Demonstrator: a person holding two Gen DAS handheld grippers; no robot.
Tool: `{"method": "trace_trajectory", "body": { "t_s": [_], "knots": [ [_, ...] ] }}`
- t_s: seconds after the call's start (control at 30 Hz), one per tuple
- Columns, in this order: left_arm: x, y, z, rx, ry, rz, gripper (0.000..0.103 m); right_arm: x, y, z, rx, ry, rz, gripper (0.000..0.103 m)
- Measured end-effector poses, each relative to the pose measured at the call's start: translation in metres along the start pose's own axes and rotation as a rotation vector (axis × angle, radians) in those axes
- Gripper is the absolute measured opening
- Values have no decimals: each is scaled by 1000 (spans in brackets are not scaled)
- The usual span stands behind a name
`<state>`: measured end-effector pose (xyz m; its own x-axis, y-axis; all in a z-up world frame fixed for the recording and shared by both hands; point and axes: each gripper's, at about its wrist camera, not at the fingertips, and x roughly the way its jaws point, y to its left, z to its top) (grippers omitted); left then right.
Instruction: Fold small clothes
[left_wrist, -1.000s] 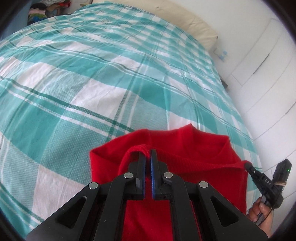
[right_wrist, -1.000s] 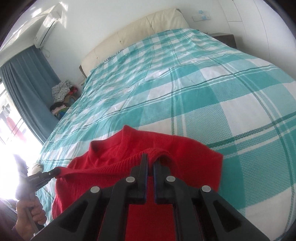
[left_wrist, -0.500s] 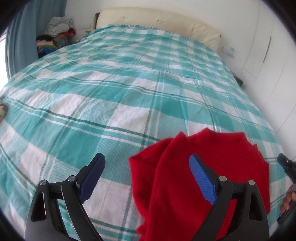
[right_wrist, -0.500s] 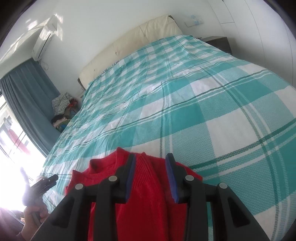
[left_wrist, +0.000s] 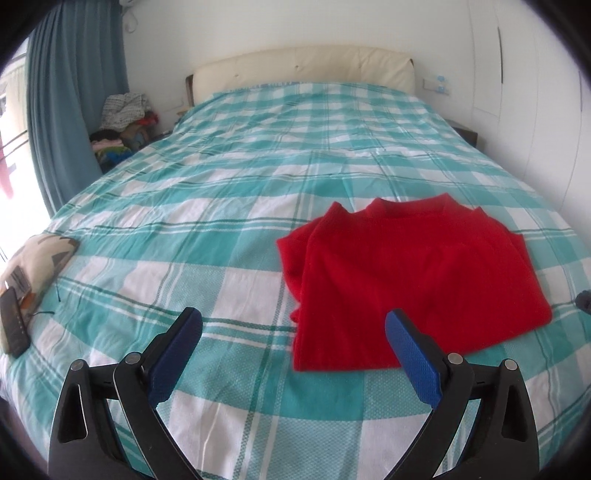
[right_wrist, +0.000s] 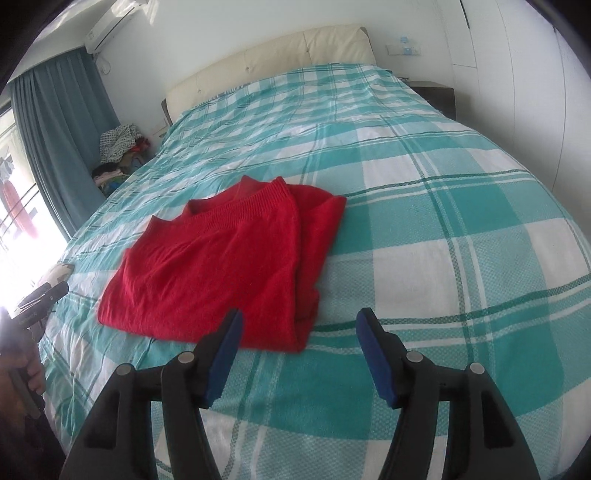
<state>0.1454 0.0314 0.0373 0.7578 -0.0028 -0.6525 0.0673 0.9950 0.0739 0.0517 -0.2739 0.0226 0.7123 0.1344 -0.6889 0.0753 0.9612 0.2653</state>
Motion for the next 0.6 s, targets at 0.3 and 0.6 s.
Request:
{"method": "trace_trajectory", "body": {
  "t_s": [0.3,0.6],
  "knots": [
    [33,5,-32,-81,126,-40,100,17,18,-10,-96,38,-76,63],
    [71,-13,-71,-95,318,-59,100,47,15,-30,-139,132,-172,63]
  ]
}}
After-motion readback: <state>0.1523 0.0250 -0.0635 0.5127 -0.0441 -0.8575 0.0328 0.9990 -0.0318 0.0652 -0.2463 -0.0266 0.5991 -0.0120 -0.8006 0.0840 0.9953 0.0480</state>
